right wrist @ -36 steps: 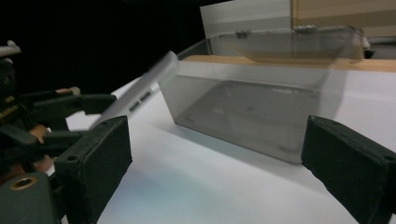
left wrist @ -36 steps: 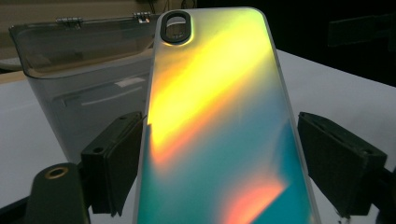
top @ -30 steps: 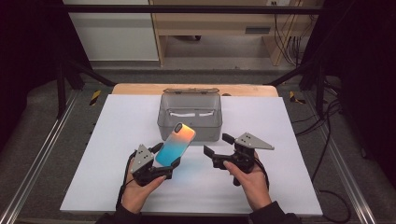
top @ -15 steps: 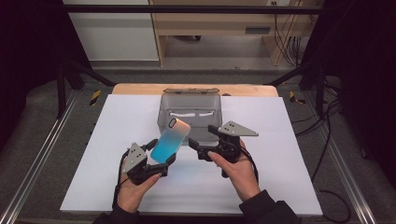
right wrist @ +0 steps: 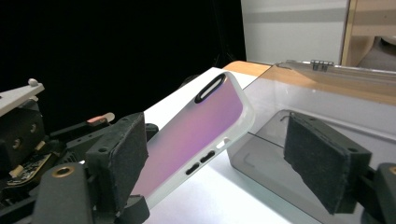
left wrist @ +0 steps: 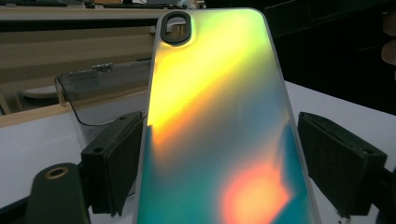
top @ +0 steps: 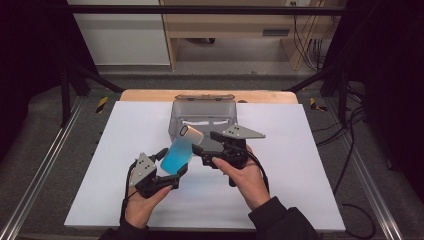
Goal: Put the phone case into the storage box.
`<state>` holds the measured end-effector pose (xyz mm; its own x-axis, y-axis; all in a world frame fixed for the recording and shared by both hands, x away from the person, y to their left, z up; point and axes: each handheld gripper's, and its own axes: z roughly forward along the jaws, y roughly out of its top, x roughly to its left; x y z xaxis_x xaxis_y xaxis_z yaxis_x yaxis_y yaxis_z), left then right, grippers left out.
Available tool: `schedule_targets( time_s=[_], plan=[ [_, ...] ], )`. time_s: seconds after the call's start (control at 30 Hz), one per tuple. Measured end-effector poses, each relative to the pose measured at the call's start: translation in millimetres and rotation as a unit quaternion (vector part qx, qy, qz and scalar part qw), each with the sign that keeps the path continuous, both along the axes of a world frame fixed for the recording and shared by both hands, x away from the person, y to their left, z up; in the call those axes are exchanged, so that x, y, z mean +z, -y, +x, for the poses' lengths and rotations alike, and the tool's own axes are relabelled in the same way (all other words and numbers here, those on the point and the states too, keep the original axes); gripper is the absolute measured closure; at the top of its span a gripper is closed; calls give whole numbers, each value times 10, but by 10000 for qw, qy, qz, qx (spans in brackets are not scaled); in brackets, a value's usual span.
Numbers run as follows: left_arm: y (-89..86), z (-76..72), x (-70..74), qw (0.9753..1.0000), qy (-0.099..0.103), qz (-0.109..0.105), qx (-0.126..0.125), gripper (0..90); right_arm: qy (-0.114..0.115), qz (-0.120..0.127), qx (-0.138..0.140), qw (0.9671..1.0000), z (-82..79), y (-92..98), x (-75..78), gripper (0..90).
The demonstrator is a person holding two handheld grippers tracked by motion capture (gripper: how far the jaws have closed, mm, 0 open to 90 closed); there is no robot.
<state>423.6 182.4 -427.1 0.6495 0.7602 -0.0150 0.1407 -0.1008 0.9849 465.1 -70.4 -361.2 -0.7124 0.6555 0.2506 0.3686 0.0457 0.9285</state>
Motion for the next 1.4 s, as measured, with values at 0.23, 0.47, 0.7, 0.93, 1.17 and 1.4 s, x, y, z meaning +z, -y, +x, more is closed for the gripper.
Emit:
schedule_targets(
  time_s=[0.23,0.47,0.7,0.93,1.17,1.4],
  plan=[
    [4,-7,8,10000,33,-3,-18,167,-151,106,72,9998,33,-14,-15,292],
    [25,-24,21,10000,75,-3,-65,167,-336,234,175,9990,71,-35,-45,411],
    [17,-29,30,9999,105,-26,-64,167,-459,320,281,9980,89,-41,-65,502],
    [36,-48,54,9997,212,13,-119,167,-725,531,370,9953,138,-33,-81,581],
    [39,-42,39,9996,227,67,-168,167,-956,743,343,9920,178,-10,-95,645],
    [34,-12,-13,9994,181,184,-223,167,-1093,921,417,9889,182,-6,-90,731]
  ],
)
